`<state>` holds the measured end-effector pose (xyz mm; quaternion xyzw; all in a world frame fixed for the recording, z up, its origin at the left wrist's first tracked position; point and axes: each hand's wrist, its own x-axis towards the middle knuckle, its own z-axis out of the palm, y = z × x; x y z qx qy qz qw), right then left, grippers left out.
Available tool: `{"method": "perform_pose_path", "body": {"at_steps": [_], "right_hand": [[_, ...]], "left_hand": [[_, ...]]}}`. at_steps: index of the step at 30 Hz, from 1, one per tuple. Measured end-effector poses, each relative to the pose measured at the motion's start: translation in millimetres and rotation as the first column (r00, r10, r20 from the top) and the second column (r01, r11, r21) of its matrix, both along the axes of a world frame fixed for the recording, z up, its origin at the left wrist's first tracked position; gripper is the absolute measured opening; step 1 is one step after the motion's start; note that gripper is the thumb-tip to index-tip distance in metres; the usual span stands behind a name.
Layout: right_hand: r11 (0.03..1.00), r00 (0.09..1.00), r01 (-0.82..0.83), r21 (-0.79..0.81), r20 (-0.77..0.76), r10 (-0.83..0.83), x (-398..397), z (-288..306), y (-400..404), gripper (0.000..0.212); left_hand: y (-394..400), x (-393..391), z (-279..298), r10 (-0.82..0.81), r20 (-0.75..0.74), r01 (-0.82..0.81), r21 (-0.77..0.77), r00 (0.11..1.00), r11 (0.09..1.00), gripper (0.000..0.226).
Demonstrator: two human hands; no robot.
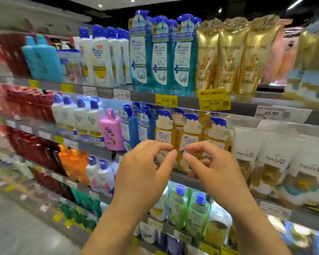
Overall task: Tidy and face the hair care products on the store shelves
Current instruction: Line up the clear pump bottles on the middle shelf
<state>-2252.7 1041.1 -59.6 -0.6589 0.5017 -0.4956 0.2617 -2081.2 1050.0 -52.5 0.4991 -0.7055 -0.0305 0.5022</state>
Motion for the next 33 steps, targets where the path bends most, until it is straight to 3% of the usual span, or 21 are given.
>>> {"method": "perform_pose_path", "body": {"at_steps": [10, 19, 25, 33], "right_hand": [[0.981, 0.981, -0.192, 0.018, 0.005, 0.192, 183.4, -15.7, 32.6, 0.003], [0.931, 0.935, -0.353, 0.097, 0.007, 0.354, 306.1, -17.0, 31.8, 0.007], [0.891, 0.893, -0.443, 0.101, -0.037, 0.448, 363.0, -15.4, -7.6, 0.003], [0.846, 0.848, -0.53, 0.061, 0.047, 0.528, 442.6, -0.8, -110.1, 0.007]], "left_hand": [[63.6, 179.5, -14.6, 0.138, -0.148, -0.122, 0.117, 0.979, 0.986, 0.008], [89.1, 294.8, -17.7, 0.295, -0.185, -0.26, 0.192, 0.937, 0.946, 0.004], [61.9, 347.1, -25.6, 0.362, -0.261, -0.309, 0.223, 0.895, 0.925, 0.003], [-28.8, 426.5, -9.1, 0.459, -0.264, -0.416, 0.204, 0.848, 0.886, 0.004]]}}
